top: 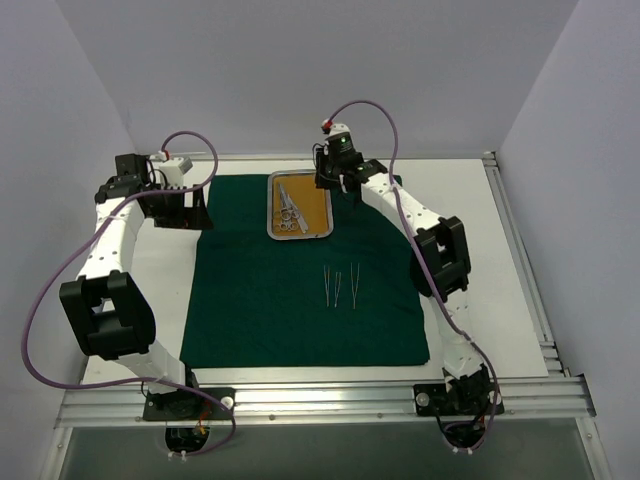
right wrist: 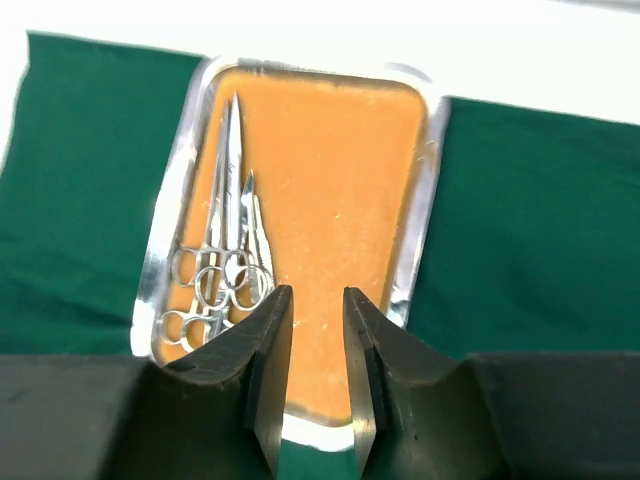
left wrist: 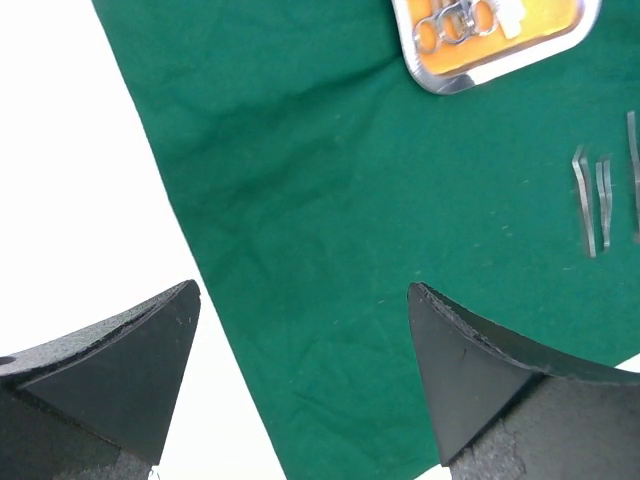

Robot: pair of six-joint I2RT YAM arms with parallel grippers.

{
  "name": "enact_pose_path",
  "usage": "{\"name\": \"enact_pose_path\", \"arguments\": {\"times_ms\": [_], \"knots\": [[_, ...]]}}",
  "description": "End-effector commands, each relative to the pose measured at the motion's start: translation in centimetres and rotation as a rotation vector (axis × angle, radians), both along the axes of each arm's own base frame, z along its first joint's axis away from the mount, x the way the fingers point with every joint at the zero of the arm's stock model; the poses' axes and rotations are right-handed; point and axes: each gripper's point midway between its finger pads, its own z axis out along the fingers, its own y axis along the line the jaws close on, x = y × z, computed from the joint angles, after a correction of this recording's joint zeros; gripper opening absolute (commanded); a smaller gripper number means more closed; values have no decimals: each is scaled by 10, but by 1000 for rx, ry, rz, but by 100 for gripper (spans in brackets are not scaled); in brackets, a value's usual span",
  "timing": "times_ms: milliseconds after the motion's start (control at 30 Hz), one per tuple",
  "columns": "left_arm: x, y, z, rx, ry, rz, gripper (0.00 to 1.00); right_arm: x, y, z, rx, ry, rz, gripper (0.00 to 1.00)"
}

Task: Open and lay out the surgical kit
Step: Pick up the medical item from the container.

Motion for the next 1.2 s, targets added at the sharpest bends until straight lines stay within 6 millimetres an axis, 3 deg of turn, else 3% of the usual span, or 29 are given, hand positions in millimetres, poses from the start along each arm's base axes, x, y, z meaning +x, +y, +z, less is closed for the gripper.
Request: {"name": "enact_pose_path", "arguments": {"times_ms": [0,167,400,600,800,967,1000,1167], "knots": [[13,14,8,63,-76,14,94,4,25,-18,1,9,107,23],[15,14,-10,51,-27,13,94,2,62,-32,69,-6,235,25],[13,10,-24,26,11,4,94,7,91,-49,187,-1,286,31],[14,10,-24,23,10,0,94,8,97,-79,219,63,269,31],[16,9,-23,15,8,-3,94,8,96,-84,211,74,260,31],[15,8,-24,12,11,-5,94,-6,94,-89,214,114,276,26],[15,8,-24,12,9,-5,94,-8,94,-80,220,103,279,26],[15,8,-25,7,12,-7,94,-16,93,-77,214,105,285,24]]}}
